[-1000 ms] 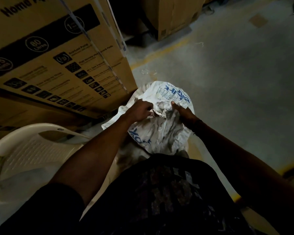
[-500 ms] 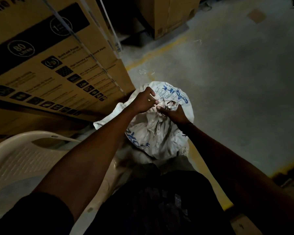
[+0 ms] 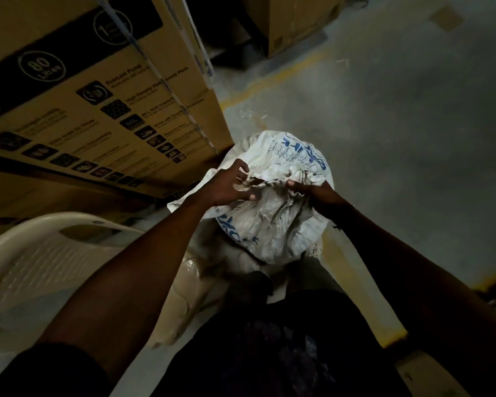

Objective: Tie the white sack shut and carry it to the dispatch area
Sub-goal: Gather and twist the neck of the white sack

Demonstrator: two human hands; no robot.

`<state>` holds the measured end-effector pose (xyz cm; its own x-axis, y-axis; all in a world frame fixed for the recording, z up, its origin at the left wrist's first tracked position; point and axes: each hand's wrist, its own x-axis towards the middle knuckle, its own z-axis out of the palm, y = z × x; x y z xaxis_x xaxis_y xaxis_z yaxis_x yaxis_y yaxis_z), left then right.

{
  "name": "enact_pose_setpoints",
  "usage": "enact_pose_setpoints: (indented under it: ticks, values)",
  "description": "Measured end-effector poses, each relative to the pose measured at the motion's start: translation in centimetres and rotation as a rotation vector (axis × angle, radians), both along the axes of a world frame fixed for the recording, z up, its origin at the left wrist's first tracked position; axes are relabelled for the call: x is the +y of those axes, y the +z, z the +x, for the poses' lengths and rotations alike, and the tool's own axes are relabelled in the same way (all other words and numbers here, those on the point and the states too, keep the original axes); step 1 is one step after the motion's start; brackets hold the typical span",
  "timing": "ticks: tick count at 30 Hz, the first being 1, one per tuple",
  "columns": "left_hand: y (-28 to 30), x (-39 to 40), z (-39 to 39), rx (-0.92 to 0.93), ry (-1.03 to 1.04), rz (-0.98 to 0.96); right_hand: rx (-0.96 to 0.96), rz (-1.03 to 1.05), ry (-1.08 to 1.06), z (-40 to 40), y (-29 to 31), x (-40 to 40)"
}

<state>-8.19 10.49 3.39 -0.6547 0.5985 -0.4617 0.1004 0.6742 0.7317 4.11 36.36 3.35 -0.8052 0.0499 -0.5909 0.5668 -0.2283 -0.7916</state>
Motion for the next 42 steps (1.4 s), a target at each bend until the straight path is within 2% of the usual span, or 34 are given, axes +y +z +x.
enact_pose_setpoints:
  ticks: [6,10,14,16,19,21,23,25,27,29,31,36,42]
  values:
    - [-1.2,1.6,-0.4,0.108,0.085,0.039,0.076,0.122,-0.038,-1.4,-0.3,-0.4]
    - [-1.9,3.8,-2.5,0.074,0.148,0.033,0.124,0.222,0.031,-3.5,-0.5,-0.7]
    - [-1.8,6.1,-4.7,0.067,0.071,0.05,0.188,0.286,0.098,-5.0,-1.4,-1.7]
    - [-1.0,6.4,-4.9,-0.012,0.097,0.076,0.194,0.279,0.03,-5.0,-1.9,-2.0]
    - [0.2,5.2,-4.3,-0.202,0.22,0.221,0.148,0.199,-0.093,-4.5,-2.6,-1.7]
    - [0.3,3.7,-3.6,-0.247,0.268,0.256,0.136,0.12,-0.103,-4.0,-3.3,-1.2]
    - [0.2,2.2,-2.9,-0.174,0.256,0.168,0.105,0.07,-0.114,-3.6,-3.6,-0.8]
    - [0.2,0.9,-1.7,-0.026,0.218,0.093,0.094,0.042,-0.125,-3.5,-4.1,-0.5]
    - [-0.3,0.0,0.1,0.106,0.182,0.116,0.094,0.01,-0.145,-3.6,-4.1,-0.6]
    - [-0.8,-0.2,2.4,0.152,0.142,0.131,0.097,-0.027,-0.157,-3.6,-4.3,-0.9]
    - [-1.6,0.0,4.0,0.174,0.14,0.094,0.089,-0.066,-0.153,-3.5,-4.5,-1.2]
    - [-1.5,1.0,3.2,0.145,0.299,0.0,0.067,-0.137,-0.126,-3.5,-4.4,-1.3]
    - [-2.2,2.1,-2.5,0.043,0.087,-0.197,0.067,-0.09,-0.042,-3.4,-4.8,-0.7]
